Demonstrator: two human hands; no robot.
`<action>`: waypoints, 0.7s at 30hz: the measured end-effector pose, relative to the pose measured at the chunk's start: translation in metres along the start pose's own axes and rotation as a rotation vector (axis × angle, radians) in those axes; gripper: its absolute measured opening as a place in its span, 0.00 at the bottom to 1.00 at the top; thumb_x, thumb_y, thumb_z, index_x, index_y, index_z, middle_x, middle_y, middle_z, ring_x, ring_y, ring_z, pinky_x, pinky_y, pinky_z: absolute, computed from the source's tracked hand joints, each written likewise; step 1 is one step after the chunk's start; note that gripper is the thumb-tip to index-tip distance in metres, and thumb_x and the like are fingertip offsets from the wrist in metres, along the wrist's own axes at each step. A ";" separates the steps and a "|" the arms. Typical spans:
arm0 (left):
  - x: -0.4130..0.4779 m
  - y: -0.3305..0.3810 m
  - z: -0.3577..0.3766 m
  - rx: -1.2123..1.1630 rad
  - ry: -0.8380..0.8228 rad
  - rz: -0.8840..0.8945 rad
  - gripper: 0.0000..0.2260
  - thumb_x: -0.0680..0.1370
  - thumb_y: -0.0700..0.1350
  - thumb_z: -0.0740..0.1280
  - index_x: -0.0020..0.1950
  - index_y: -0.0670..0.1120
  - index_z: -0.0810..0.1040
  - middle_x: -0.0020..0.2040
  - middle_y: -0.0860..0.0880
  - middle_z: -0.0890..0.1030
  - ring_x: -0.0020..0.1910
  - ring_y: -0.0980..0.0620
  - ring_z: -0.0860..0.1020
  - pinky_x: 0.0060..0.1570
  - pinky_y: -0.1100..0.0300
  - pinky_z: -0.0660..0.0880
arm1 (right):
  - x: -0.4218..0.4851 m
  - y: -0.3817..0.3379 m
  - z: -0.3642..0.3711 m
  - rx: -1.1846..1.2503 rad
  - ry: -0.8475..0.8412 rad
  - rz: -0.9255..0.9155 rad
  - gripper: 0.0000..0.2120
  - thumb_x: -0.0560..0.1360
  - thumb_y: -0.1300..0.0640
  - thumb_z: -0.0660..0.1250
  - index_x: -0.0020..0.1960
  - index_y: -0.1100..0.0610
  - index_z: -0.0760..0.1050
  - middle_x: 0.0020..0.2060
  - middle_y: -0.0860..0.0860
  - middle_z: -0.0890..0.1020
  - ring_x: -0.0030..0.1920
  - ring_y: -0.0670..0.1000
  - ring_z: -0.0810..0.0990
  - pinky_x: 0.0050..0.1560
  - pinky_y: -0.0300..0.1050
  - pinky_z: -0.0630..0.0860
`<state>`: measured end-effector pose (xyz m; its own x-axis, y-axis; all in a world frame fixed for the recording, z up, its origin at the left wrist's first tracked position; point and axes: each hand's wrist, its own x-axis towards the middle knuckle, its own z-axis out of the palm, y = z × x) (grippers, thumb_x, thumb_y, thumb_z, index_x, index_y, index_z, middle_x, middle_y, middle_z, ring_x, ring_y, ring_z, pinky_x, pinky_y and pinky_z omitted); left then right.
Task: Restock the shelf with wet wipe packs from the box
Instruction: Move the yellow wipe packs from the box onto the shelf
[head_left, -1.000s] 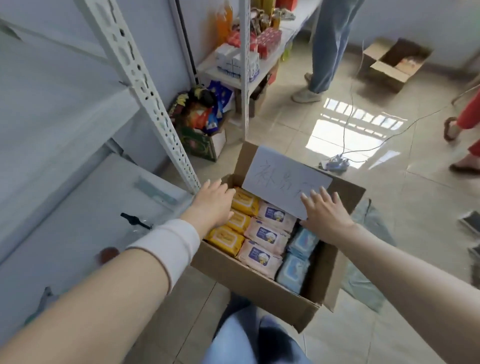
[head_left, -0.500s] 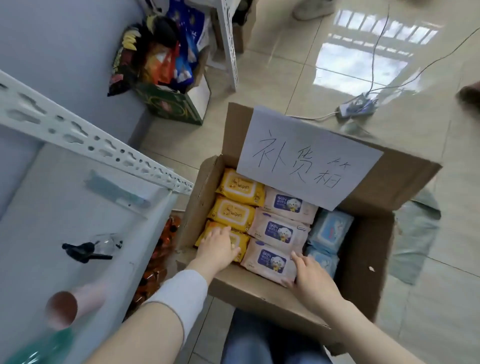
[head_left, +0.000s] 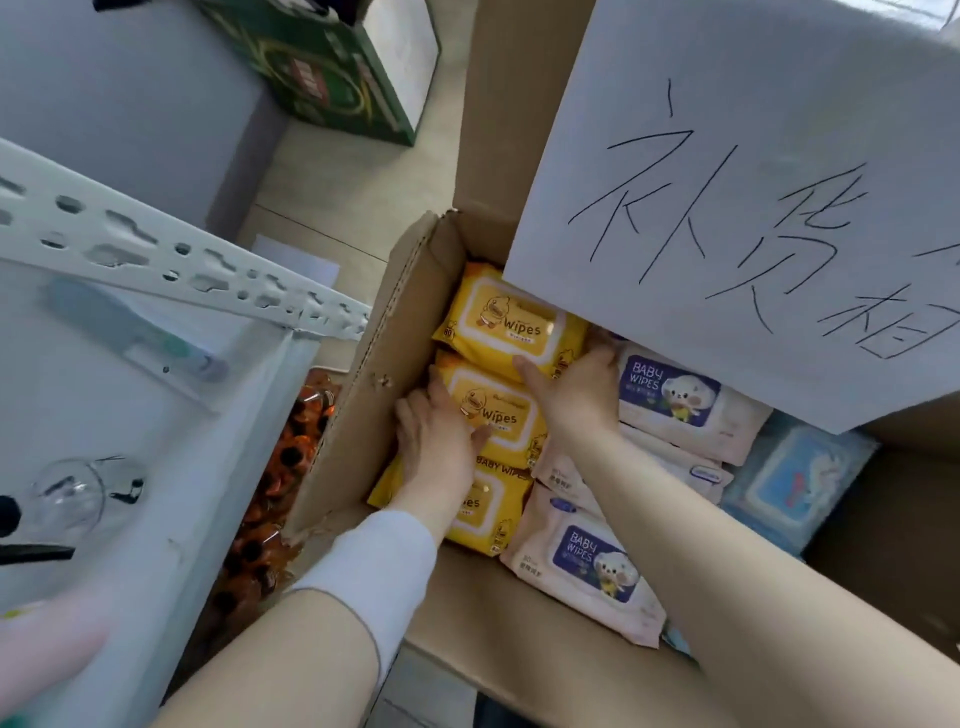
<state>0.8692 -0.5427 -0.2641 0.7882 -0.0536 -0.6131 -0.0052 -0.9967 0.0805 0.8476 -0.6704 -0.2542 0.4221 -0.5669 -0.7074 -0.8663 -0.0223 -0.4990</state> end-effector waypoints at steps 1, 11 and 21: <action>0.000 0.001 0.000 0.000 0.010 -0.007 0.41 0.73 0.55 0.69 0.76 0.42 0.49 0.69 0.40 0.65 0.69 0.42 0.62 0.67 0.51 0.60 | 0.004 -0.002 0.001 0.027 0.003 0.028 0.49 0.68 0.42 0.72 0.74 0.65 0.50 0.70 0.59 0.66 0.70 0.59 0.67 0.66 0.50 0.68; 0.009 -0.008 -0.016 -0.288 -0.160 -0.001 0.33 0.67 0.56 0.74 0.67 0.45 0.68 0.63 0.42 0.72 0.65 0.43 0.69 0.63 0.53 0.67 | 0.019 -0.005 -0.001 0.435 -0.174 0.130 0.60 0.45 0.30 0.77 0.70 0.55 0.65 0.66 0.51 0.74 0.65 0.55 0.73 0.65 0.56 0.72; -0.063 -0.040 -0.054 -0.619 -0.124 -0.062 0.31 0.69 0.56 0.73 0.66 0.43 0.69 0.62 0.45 0.77 0.62 0.44 0.75 0.62 0.46 0.72 | -0.073 0.033 -0.059 0.760 -0.254 0.316 0.17 0.73 0.56 0.70 0.60 0.59 0.73 0.51 0.54 0.82 0.38 0.50 0.84 0.38 0.44 0.82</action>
<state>0.8529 -0.4958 -0.1859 0.6982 -0.0408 -0.7147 0.4242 -0.7807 0.4589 0.7721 -0.6779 -0.1896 0.3164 -0.2504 -0.9150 -0.5779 0.7141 -0.3952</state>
